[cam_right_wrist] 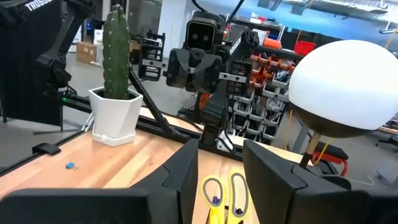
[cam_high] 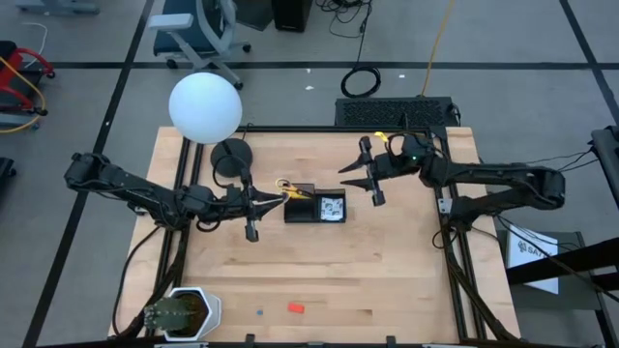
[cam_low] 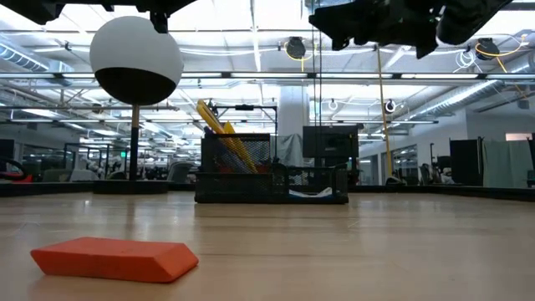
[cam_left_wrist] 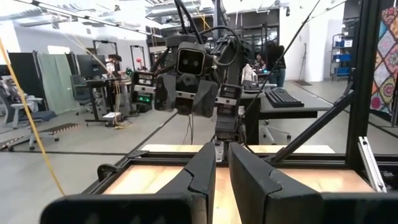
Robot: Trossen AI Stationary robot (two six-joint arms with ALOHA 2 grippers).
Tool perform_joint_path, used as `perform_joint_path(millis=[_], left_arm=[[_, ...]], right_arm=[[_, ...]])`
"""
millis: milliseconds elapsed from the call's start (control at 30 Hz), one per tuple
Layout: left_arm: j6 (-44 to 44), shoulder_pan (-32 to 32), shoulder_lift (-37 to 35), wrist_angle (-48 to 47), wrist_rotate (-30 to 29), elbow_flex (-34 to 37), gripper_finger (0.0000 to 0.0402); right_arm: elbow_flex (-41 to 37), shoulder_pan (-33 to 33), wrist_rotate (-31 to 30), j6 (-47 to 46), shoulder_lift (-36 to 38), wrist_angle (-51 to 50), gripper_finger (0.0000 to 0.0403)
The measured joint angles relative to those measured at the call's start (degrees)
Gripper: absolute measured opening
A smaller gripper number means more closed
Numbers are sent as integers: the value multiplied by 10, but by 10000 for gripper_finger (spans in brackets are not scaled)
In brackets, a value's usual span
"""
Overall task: Pick and place office supplies into organizer
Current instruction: Put the blue binder clip into the desk organizer
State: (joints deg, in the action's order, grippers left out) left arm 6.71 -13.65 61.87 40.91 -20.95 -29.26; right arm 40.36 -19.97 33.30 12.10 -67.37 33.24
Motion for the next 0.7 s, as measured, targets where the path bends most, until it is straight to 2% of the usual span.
perform_joint_path(millis=[200,367,533,700], left_arm=[[-19,0,0,-2,3,0,51],[-8,-8,0,-41,45,-1,56],[-9,-30,0,-102,42,-34,95],[-21,-53,10,-197,41,-86,151]], right_arm=[[0,35,0,47,21,-40,118],[0,61,-7,73,21,-40,114],[0,66,-65,86,21,-40,113],[0,66,-153,99,21,-40,112]])
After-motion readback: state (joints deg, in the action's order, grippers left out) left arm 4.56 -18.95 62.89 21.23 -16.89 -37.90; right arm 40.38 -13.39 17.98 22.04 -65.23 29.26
